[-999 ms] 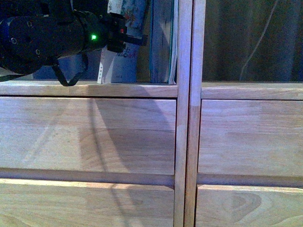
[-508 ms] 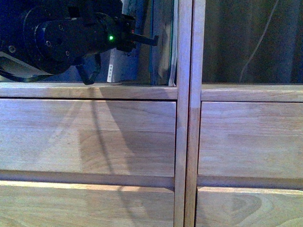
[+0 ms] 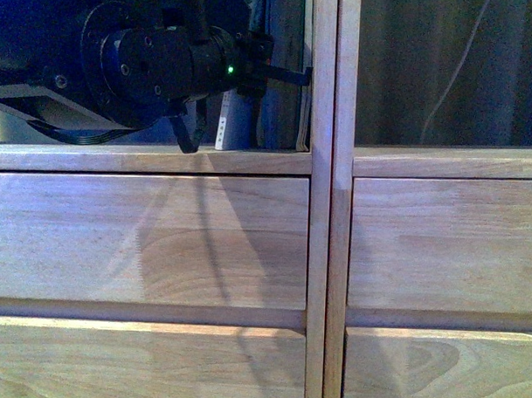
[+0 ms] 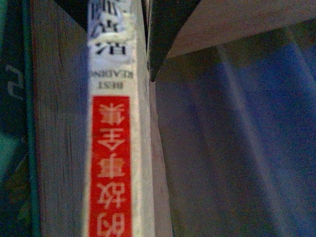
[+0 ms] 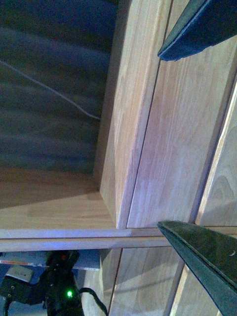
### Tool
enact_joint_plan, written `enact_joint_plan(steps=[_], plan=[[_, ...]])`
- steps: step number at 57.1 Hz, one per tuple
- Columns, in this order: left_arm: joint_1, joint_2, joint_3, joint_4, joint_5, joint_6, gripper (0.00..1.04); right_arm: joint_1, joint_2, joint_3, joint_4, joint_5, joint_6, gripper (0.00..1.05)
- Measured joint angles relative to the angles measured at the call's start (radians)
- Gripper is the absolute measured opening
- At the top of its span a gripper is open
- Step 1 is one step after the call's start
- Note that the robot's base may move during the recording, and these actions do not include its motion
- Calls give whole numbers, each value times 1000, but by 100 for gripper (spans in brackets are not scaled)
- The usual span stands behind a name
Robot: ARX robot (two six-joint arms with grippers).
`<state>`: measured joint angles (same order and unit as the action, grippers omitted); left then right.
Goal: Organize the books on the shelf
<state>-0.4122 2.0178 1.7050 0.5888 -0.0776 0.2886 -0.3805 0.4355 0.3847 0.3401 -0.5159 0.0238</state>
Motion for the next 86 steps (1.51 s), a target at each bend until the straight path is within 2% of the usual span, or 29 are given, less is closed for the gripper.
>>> enact_joint_plan(steps=[14, 18, 29, 50, 58, 65, 71, 78, 86], plan=[[10, -37, -66, 0, 8, 2, 83, 0, 0, 0, 0, 0, 0, 98], [15, -69, -99, 0, 63, -9, 98, 0, 0, 0, 0, 0, 0, 98], [10, -170, -218, 2, 127, -74, 97, 0, 0, 0, 0, 0, 0, 98], [-10, -320, -415, 41, 164, -98, 97, 0, 0, 0, 0, 0, 0, 98], [-27, -400, -513, 76, 109, -108, 97, 0, 0, 0, 0, 0, 0, 98], [-39, -565, -673, 159, 24, -83, 97, 0, 0, 0, 0, 0, 0, 98], [-35, -690, -785, 199, -3, -58, 97, 0, 0, 0, 0, 0, 0, 98], [13, -858, -934, 193, -11, -50, 97, 0, 0, 0, 0, 0, 0, 98], [143, -1050, -1099, 125, 34, -90, 97, 0, 0, 0, 0, 0, 0, 98]])
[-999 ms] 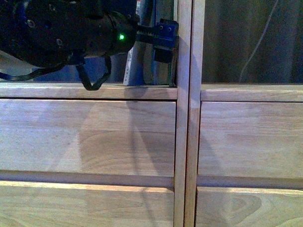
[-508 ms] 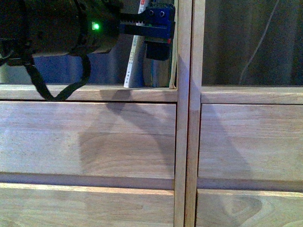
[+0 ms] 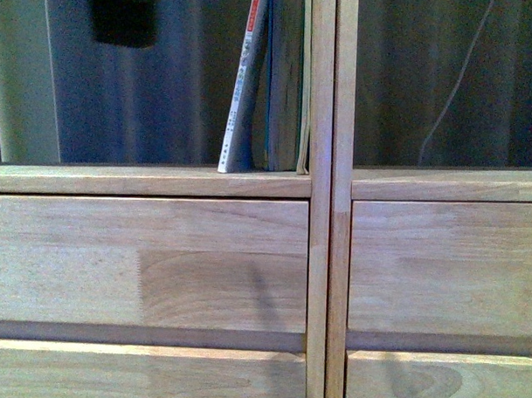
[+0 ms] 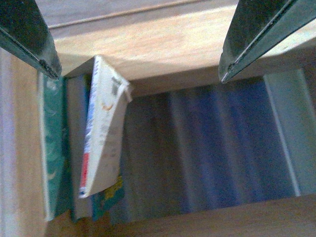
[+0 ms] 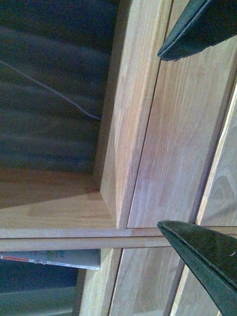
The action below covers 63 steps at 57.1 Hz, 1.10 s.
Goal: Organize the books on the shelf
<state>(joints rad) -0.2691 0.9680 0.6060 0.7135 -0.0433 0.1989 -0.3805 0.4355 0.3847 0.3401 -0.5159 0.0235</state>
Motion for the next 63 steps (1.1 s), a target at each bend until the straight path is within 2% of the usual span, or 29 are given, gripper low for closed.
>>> enact_joint_plan(steps=[5, 12, 16, 19, 31, 38, 42, 47, 54, 59, 61, 63], plan=[[84, -103, -71, -46, 40, -44, 97, 0, 0, 0, 0, 0, 0, 98], [93, -128, -68, -75, 26, -74, 96, 0, 0, 0, 0, 0, -1, 98], [87, -167, -41, -316, -90, -127, 84, 0, 0, 0, 0, 0, -2, 98], [98, -203, -61, -432, -111, -153, 75, 0, 0, 0, 0, 0, -2, 98], [144, -304, -235, -425, -75, -187, 40, 2, 0, 0, -2, 4, -3, 98], [168, -359, -311, -403, -53, -190, 19, 82, -36, 36, -305, 217, -13, 79], [237, -403, -365, -397, 34, -195, 3, 142, -81, -31, -342, 288, -14, 62], [263, -446, -411, -393, 39, -195, 3, 192, -127, -98, -327, 338, -15, 43], [264, -486, -448, -393, 43, -195, 3, 224, -193, -146, -349, 357, -17, 24], [264, -518, -474, -395, 43, -195, 3, 322, -267, -188, -383, 493, -17, 9], [264, -529, -481, -398, 43, -195, 3, 349, -280, -197, -382, 502, -18, 3], [264, -540, -487, -402, 44, -194, 3, 364, -289, -204, -380, 497, -21, 3]])
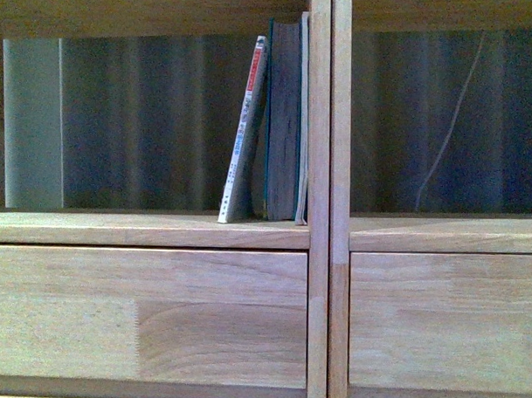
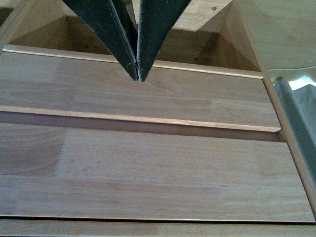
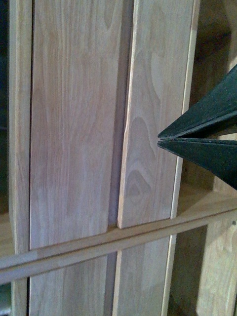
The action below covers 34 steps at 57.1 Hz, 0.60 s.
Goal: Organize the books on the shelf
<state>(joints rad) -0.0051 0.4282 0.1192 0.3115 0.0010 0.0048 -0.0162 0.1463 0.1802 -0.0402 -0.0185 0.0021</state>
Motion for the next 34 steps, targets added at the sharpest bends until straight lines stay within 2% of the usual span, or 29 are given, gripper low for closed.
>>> enact_joint_plan(steps=[34], plan=[[1, -203, -108, -86, -1, 0, 3, 12, -89, -117, 30, 15, 0, 3]])
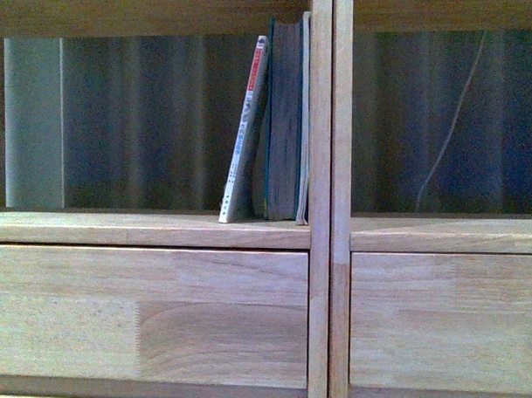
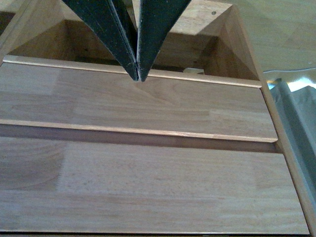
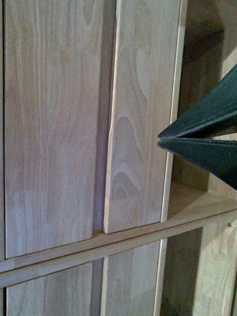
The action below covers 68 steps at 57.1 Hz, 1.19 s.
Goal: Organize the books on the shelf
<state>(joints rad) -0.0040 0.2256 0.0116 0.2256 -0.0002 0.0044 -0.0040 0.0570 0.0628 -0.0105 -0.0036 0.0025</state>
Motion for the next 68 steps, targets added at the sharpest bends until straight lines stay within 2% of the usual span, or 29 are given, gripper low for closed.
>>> enact_joint_plan(steps=[13, 17, 20, 46, 65, 68], plan=[[0, -54, 0, -53, 0, -1, 3, 0, -37, -40, 6, 0, 0, 3], [1, -147, 0, -180, 0, -2, 3, 0, -46, -48, 6, 0, 0, 3], [1, -198, 0, -215, 1, -2, 3, 0, -48, -48, 6, 1, 0, 3], [1, -219, 0, -224, 0, -3, 4, 0, -51, -48, 7, 0, 0, 3], [1, -219, 0, -224, 0, -3, 60, 0, -51, -48, 7, 0, 0, 57], [1, -219, 0, -224, 0, -2, 73, 0, -51, -48, 7, 0, 0, 69]])
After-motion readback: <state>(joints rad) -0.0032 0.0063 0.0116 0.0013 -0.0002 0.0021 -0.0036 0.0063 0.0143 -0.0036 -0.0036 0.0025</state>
